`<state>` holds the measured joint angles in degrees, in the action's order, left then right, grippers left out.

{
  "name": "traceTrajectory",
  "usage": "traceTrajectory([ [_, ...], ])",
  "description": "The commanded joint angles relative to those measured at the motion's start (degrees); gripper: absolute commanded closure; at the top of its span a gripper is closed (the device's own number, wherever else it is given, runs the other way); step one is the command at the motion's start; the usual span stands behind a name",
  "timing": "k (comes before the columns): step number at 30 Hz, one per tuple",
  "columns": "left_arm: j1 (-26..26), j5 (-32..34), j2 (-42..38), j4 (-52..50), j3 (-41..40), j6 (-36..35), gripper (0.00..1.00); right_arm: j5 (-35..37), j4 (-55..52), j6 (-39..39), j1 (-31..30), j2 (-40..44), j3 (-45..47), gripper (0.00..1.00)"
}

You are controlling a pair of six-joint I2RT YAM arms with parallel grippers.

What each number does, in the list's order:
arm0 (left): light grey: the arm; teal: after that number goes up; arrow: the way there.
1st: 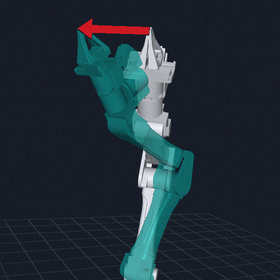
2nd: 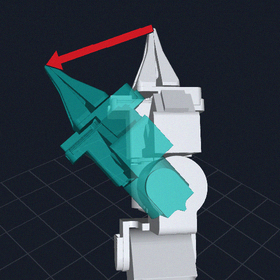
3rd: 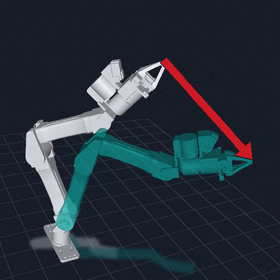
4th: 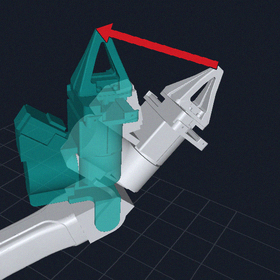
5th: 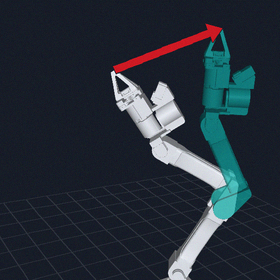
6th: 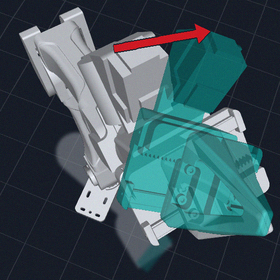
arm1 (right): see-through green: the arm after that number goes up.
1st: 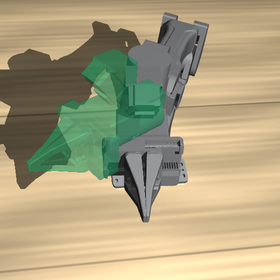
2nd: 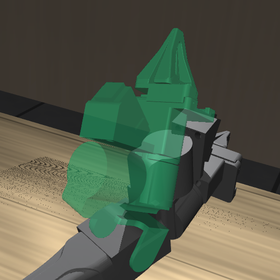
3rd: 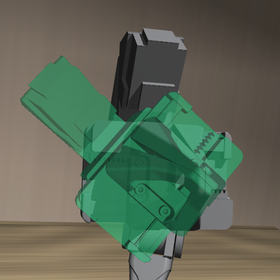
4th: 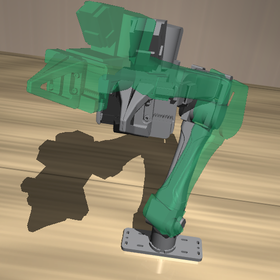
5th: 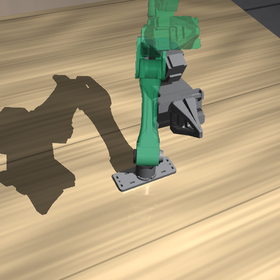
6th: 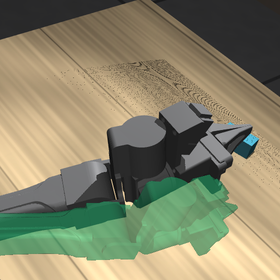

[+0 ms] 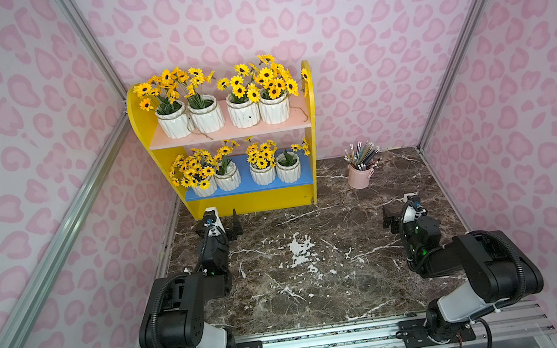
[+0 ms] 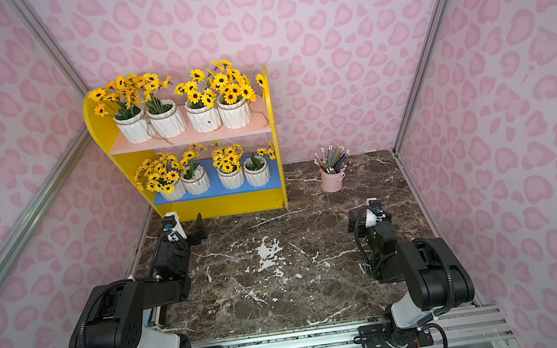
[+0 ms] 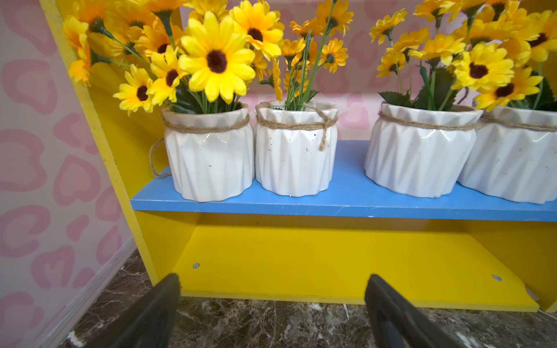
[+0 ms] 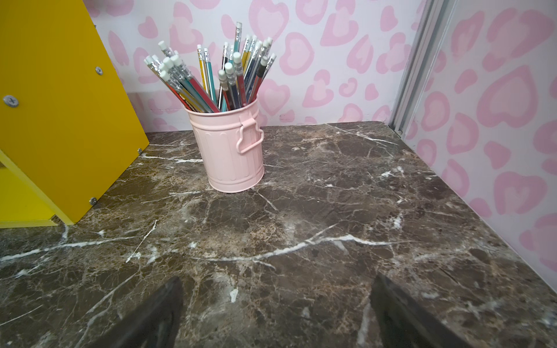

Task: Take the sunflower pots off the shelves
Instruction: Move the shelf to the center of the board.

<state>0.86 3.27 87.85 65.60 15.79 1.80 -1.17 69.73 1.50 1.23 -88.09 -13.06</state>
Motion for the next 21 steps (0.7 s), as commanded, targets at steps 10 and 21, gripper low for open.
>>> traceTrajectory([
  [10, -0.07, 0.25, -2.26, -4.43, 2.54, -0.3, 0.03, 2.96, 1.25, -0.33, -1.15, 0.96, -0.76, 0.01],
  [21, -0.07, -3.8, -22.22, -37.86, 12.45, 3.54, 0.03, 8.94, -37.17, -2.15, -9.4, 12.07, -17.5, 0.01],
])
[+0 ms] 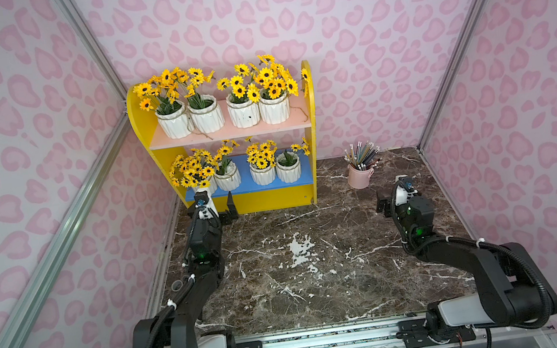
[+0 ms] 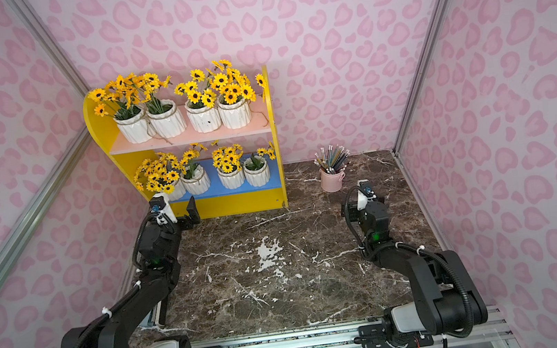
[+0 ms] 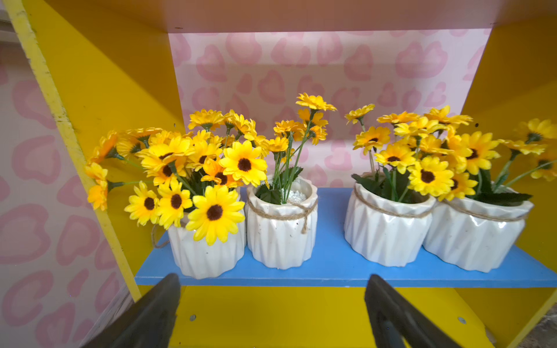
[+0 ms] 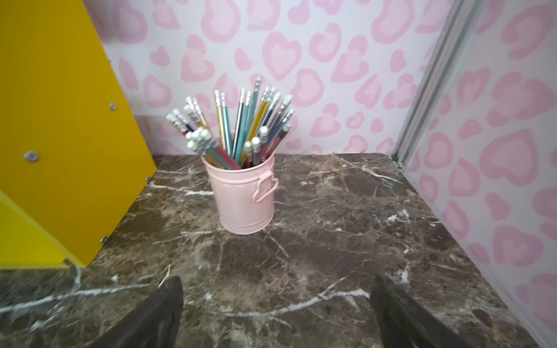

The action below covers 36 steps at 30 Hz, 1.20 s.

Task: Take the sunflower pots off the shelves
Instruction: Move the shelf to the center of the board.

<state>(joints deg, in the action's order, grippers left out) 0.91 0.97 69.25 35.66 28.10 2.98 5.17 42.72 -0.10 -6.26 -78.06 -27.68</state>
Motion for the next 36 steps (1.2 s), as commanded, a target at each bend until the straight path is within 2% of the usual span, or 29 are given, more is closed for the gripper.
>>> traceTrajectory([
  [1, -0.12, -1.57, -6.32, -10.22, 0.38, 2.66, 0.02, 3.35, -15.0, 0.26, -3.11, 3.06, -5.65, 0.01],
  [3, -0.12, -1.2, -11.17, -14.33, 0.88, 3.85, 0.03, 4.25, -24.34, 4.66, -4.83, 4.12, -11.28, 0.01],
  [5, -0.12, -0.7, -15.73, -19.08, 2.05, 5.15, 0.02, -0.72, -30.53, 11.31, -3.74, 4.45, -15.74, 0.01],
  [7, -0.12, 0.29, -18.16, -24.41, 3.53, 7.25, 0.02, -13.98, -28.0, 18.54, 0.69, 4.68, -15.15, 0.0],
  [8, -0.12, 2.12, -18.48, -27.75, 4.92, 9.25, 0.03, -22.82, -24.3, 22.51, 4.01, 4.34, -13.59, 0.01],
  [9, -0.12, 4.24, -18.31, -31.53, 6.35, 11.48, 0.02, -28.69, -20.28, 26.54, 6.51, 3.68, -12.23, 0.01],
  [10, -0.12, 7.3, -17.53, -35.38, 8.14, 14.31, 0.03, -32.93, -16.21, 32.08, 8.71, 2.52, -11.16, 0.01],
  [11, -0.12, 9.84, -16.33, -37.95, 9.5, 16.41, 0.03, -37.06, -13.55, 33.03, 9.97, 1.12, -10.99, 0.01],
  [12, -0.2, 11.49, -15.42, -39.02, 10.24, 17.81, 0.02, -38.02, -14.3, 33.09, 10.06, 0.02, -12.4, 0.01],
  [13, -0.49, 11.46, -14.29, -39.1, 10.53, 18.27, 0.02, -36.81, -19.37, 30.85, 8.99, -0.62, -14.97, 0.05],
  [15, -1.27, 8.11, -12.97, -38.33, 11.13, 19.2, 0.03, -28.37, -28.46, 24.66, 4.31, -0.24, -19.71, 0.09],
  [16, -1.8, 7.14, -12.36, -38.51, 11.81, 21.06, 0.02, -22.42, -31.96, 22.76, 1.81, 0.3, -21.61, 0.09],
  [18, -3.0, 3.63, -11.9, -37.61, 12.44, 22.99, 0.02, -15.97, -34.75, 21.84, -1.37, 1.71, -23.67, 0.07],
  [19, -3.59, 0.54, -11.83, -36.03, 12.34, 22.95, 0.02, -14.5, -34.46, 21.83, -2.46, 2.83, -23.95, 0.02],
  [21, -4.24, -4.57, -11.82, -32.89, 12.01, 22.64, 0.03, -12.09, -31.52, 26.85, -3.02, 5.11, -22.25, 0.01],
  [23, -4.34, -7.05, -11.53, -31.42, 12.33, 22.41, 0.01, -15.66, -26.08, 31.01, -1.04, 6.82, -18.7, 0.01],
  [24, -4.34, -7.04, -11.23, -30.6, 12.25, 22.45, 0.04, -20.02, -21.27, 32.13, 0.51, 7.35, -16.31, 0.02],
  [25, -4.46, -7.08, -10.94, -30.64, 12.42, 22.28, 0.04, -23.27, -15.7, 33.24, 1.46, 7.48, -14.13, 0.13],
  [26, -4.42, -7.62, -10.58, -30.5, 12.75, 20.98, 0.04, -24.3, -13.34, 33.96, 1.55, 7.36, -13.62, 0.2],
  [27, -4.47, -7.41, -10.11, -30.93, 13.34, 21.27, 0.04, -23.24, -15.13, 33.76, 0.68, 6.83, -15.31, 0.28],
  [28, -4.59, -6.8, -9.54, -31.69, 14.05, 22.17, 0.04, -22.08, -19.07, 31.15, -0.87, 5.73, -18.31, 0.33],
  [31, -5.62, -9.49, -8.14, -34.13, 16.56, 23.13, 0.04, -14.84, -29.77, 22.24, -8.06, 2.16, -27.28, 0.4],
  [33, -5.74, -11.95, -8.09, -33.79, 16.97, 22.62, 0.04, -11.43, -31.94, 18.87, -12.46, 0.49, -31.71, 0.43],
  [36, -5.83, -11.23, -8.43, -34.67, 17.68, 22.1, 0.04, -7.01, -31.33, 16.54, -17.52, -1.73, -36.64, 0.46],
])
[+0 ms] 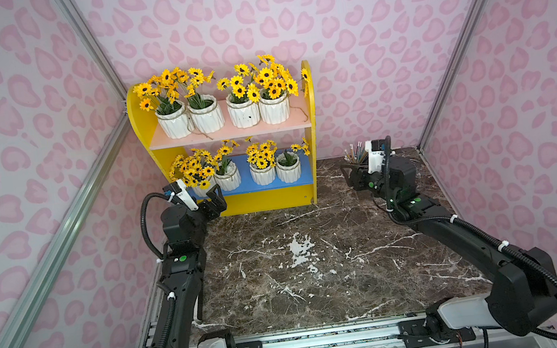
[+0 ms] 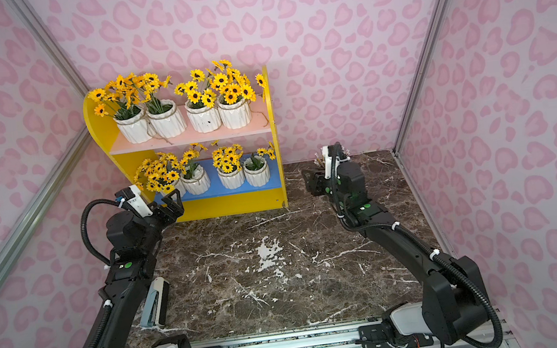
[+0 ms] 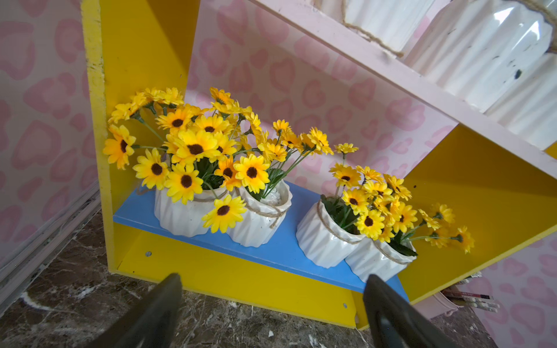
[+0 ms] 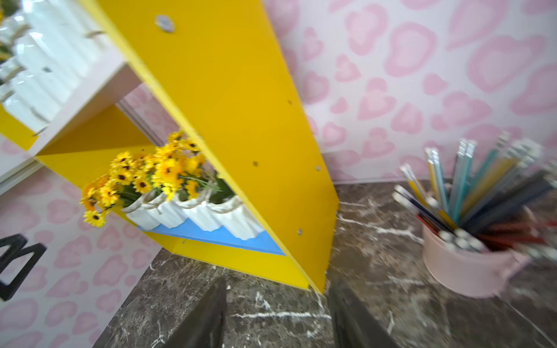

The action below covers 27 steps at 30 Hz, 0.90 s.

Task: Take the sunflower pots off the shelves
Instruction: Move the shelf to the center of the board.

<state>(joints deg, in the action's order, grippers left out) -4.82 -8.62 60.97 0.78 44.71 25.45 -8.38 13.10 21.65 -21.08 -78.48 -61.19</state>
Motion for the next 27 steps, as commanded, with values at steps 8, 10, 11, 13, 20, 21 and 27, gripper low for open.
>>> traceTrajectory([
  [8, -0.15, -1.2, -3.9, 1.74, -2.16, -2.07, 0.05, 15.48, 3.19, -12.15, -10.63, -9.94, -14.21, 0.49],
  [10, -0.17, -1.97, -4.4, 2.14, -2.57, -2.5, 0.06, 17.0, 4.35, -12.32, -10.86, -11.89, -15.89, 0.5],
  [11, -0.15, -2.42, -4.57, 2.5, -2.7, -2.51, 0.07, 17.93, 5.09, -12.71, -11.02, -12.76, -16.32, 0.52],
  [13, -0.19, -3.25, -4.71, 3.26, -2.96, -2.43, 0.08, 20.22, 6.43, -13.24, -11.27, -14.06, -18.39, 0.52],
  [20, -0.19, -5.26, -4.28, 4.19, -3.14, -2.77, 0.1, 20.67, 10.73, -16.64, -11.39, -18.41, -21.96, 0.52],
  [21, -0.19, -5.39, -4.28, 4.22, -3.15, -2.77, 0.1, 21.1, 12.0, -17.04, -11.36, -19.06, -22.2, 0.52],
  [27, -0.14, -5.7, -4.72, 4.24, -3.41, -2.91, 0.11, 24.02, 17.21, -18.49, -11.43, -22.52, -23.98, 0.53],
])
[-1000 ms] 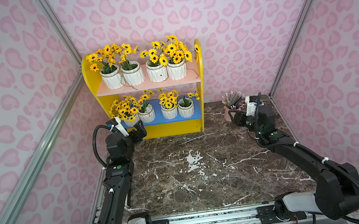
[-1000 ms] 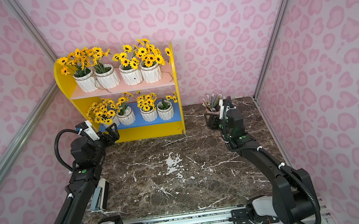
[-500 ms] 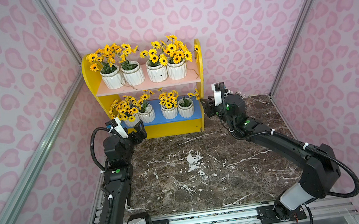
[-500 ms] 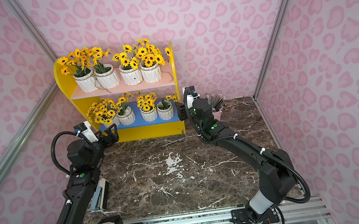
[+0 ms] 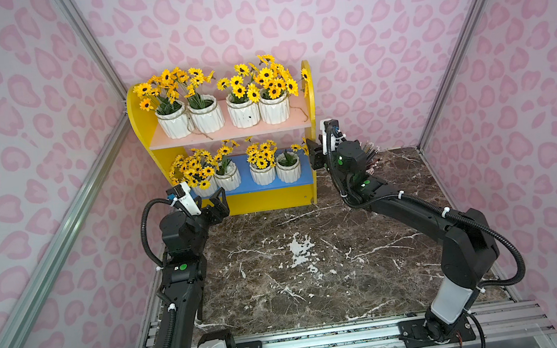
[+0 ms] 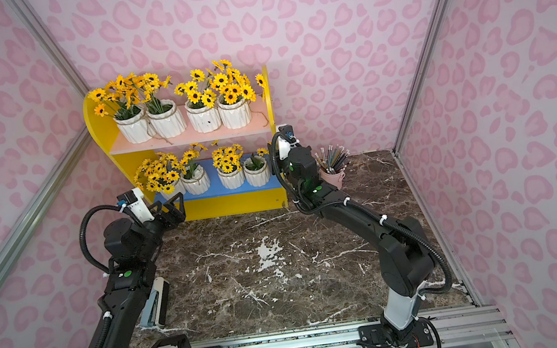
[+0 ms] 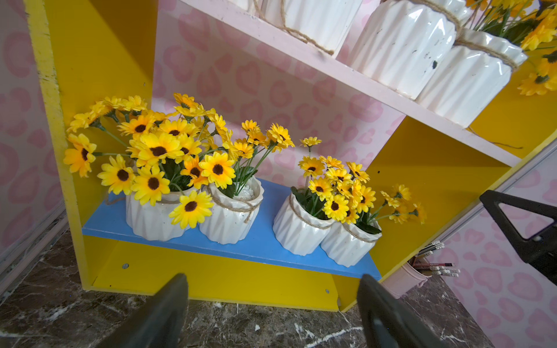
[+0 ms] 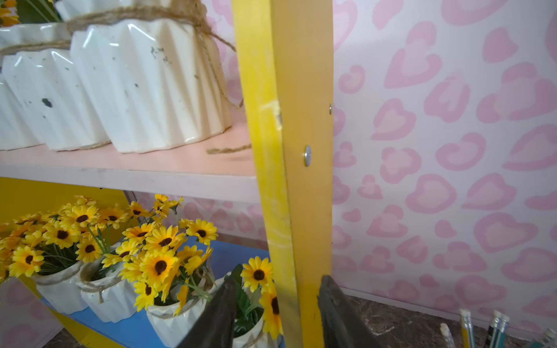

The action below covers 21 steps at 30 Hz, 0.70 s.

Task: Take the sunflower pots off the shelves
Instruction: Move the shelf to the center of the board.

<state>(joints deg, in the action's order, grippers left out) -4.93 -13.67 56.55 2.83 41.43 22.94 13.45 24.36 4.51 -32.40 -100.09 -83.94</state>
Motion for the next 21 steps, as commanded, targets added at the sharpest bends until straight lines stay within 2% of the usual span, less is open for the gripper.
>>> traceTrajectory([
  [1, -0.08, -0.59, -0.46, 2.15, -0.27, -0.43, 0.1, 2.05, 6.83, -1.57, -0.14, -1.37, -1.33, 0.53],
  [6, -0.06, -0.57, -0.48, 1.96, -0.25, -0.59, 0.11, 3.21, 9.57, -2.14, -0.35, -3.29, -1.72, 0.58],
  [19, -0.08, 0.75, -1.01, 1.24, -0.01, -0.7, 0.11, 3.68, 12.17, -4.41, -0.38, -3.46, -0.52, 0.98],
  [21, -0.08, 0.97, -1.17, 1.12, 0.05, -0.79, 0.11, 3.98, 12.13, -4.6, -0.38, -3.44, -0.54, 1.0],
])
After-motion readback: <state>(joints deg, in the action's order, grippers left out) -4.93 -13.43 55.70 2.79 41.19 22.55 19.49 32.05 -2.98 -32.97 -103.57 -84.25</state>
